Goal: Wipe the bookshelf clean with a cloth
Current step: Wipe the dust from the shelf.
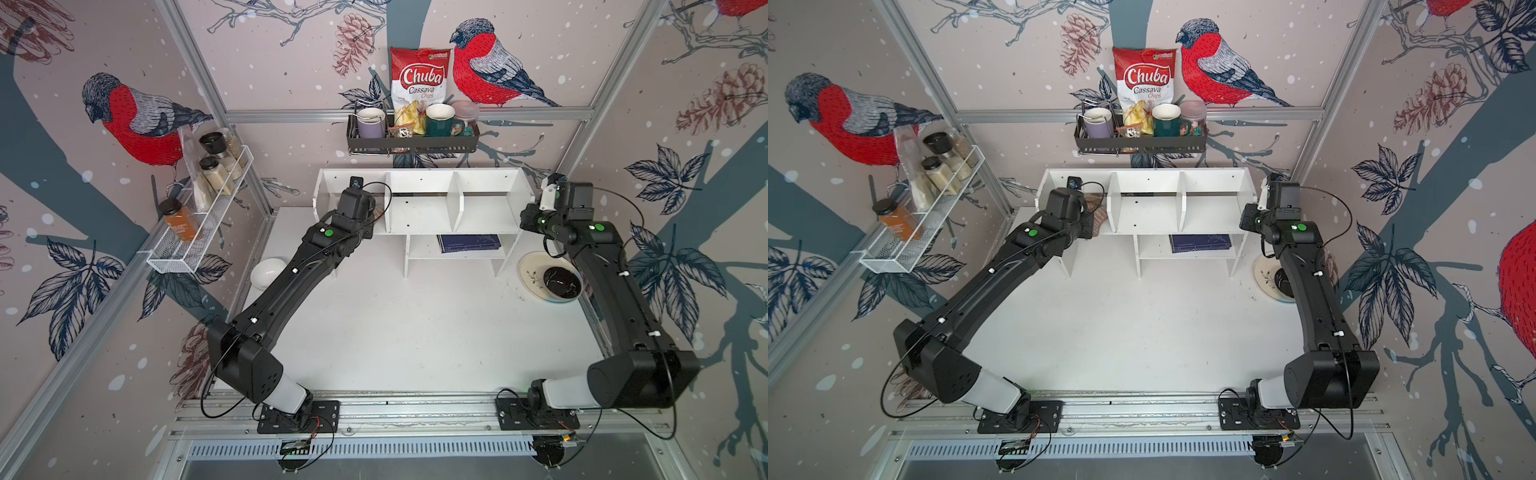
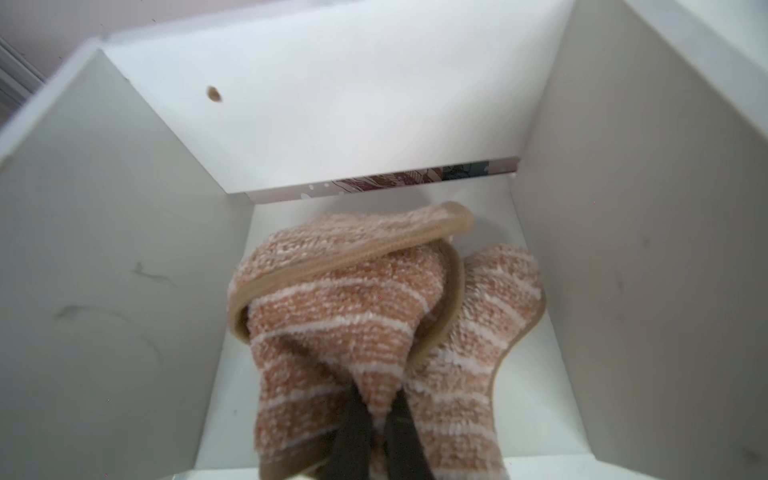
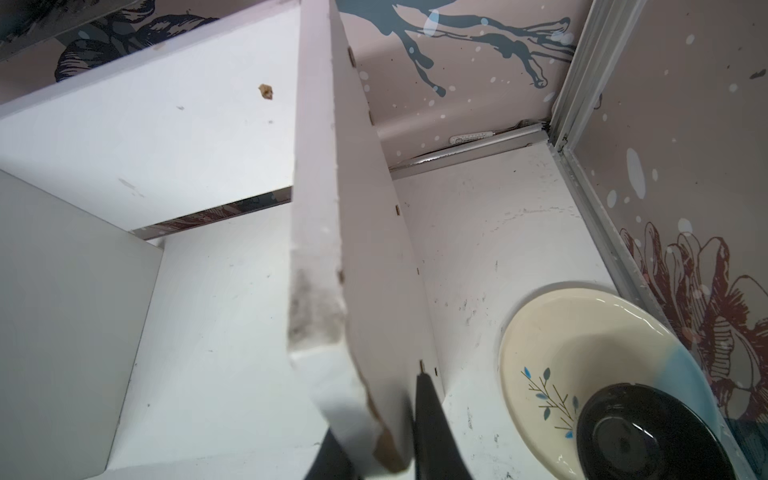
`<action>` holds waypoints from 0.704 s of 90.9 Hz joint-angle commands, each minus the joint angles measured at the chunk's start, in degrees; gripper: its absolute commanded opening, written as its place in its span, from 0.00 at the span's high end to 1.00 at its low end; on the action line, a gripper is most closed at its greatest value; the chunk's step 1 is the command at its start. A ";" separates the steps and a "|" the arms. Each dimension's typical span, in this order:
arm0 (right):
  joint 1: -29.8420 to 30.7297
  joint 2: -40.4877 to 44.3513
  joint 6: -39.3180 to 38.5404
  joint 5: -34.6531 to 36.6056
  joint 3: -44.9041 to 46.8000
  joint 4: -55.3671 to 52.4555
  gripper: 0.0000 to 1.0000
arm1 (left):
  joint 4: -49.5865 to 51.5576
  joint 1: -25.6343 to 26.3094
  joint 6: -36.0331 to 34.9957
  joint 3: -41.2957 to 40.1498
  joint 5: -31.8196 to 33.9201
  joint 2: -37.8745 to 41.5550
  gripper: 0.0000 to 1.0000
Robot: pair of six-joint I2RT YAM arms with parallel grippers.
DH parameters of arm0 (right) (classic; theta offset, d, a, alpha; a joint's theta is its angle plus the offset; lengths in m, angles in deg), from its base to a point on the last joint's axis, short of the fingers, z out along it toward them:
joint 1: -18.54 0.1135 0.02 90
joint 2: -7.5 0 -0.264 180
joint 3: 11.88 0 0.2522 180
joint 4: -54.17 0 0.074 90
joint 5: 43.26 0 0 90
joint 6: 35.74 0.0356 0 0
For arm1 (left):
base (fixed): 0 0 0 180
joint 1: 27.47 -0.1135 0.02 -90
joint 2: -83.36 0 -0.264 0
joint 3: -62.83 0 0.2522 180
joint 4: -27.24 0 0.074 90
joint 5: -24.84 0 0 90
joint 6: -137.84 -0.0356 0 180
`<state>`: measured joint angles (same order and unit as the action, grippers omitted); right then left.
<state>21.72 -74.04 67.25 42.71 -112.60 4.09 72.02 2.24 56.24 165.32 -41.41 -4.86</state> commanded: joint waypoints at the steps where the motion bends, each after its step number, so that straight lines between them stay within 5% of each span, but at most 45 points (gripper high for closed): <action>1: 0.07 -0.29 8.31 -10.22 0.16 0.58 1.00 | -0.93 1.31 0.44 0.48 -2.79 -0.93 1.00; 17: 0.02 -0.56 7.89 -11.35 -0.04 0.22 1.00 | -1.42 1.64 1.51 7.12 -9.98 -5.06 1.00; 43: 0.60 -0.98 7.55 -12.40 -0.49 -0.16 1.00 | 4.09 -2.30 0.20 24.76 0.21 -12.34 1.00; 64: 0.95 -0.59 6.68 -12.75 0.26 0.36 1.00 | 4.91 -6.50 -1.86 19.81 4.67 -9.61 1.00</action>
<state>22.18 -74.50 66.38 41.79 -112.69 4.59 74.82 -3.29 55.87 189.27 -40.56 -16.62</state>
